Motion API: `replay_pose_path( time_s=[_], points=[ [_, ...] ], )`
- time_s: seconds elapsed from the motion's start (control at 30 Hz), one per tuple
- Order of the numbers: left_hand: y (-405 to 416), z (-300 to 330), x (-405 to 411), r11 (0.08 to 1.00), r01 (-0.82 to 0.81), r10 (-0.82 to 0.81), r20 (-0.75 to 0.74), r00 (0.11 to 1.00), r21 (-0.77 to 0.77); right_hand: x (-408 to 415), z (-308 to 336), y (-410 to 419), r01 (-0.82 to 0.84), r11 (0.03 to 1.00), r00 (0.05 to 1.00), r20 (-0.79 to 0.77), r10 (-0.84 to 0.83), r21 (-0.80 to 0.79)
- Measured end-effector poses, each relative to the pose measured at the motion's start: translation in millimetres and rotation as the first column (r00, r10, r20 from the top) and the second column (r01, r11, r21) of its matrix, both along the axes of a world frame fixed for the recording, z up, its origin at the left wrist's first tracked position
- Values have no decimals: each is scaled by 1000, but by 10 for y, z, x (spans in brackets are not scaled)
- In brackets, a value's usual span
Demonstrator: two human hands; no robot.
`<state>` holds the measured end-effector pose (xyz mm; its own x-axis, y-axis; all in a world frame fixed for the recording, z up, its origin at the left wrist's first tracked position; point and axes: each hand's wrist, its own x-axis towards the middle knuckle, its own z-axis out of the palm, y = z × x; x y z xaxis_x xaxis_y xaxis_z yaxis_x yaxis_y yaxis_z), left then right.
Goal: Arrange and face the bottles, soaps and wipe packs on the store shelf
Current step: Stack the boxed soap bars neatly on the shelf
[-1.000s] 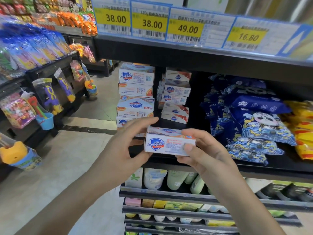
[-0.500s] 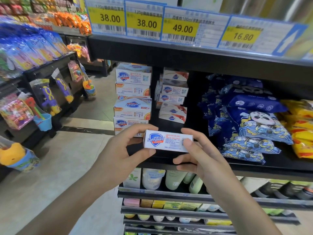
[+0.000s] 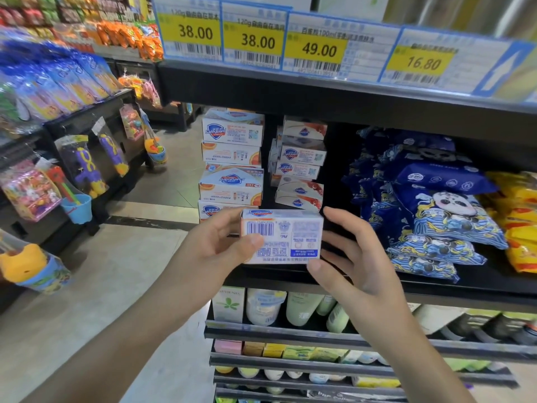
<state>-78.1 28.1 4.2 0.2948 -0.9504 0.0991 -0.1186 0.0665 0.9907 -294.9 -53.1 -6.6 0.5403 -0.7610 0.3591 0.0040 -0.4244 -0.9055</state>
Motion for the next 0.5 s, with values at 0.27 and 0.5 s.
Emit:
replay_pose_path(
  time_s=[0.27,0.5],
  points=[
    [10,24,-3,990,-24,30,-45,999,142,8,-12,-18,-59,990,998,-40,54,-127],
    [10,30,14,980,-43,57,-66,996,193,54,22,-4,-52,995,996,-78,46,-84]
  ],
)
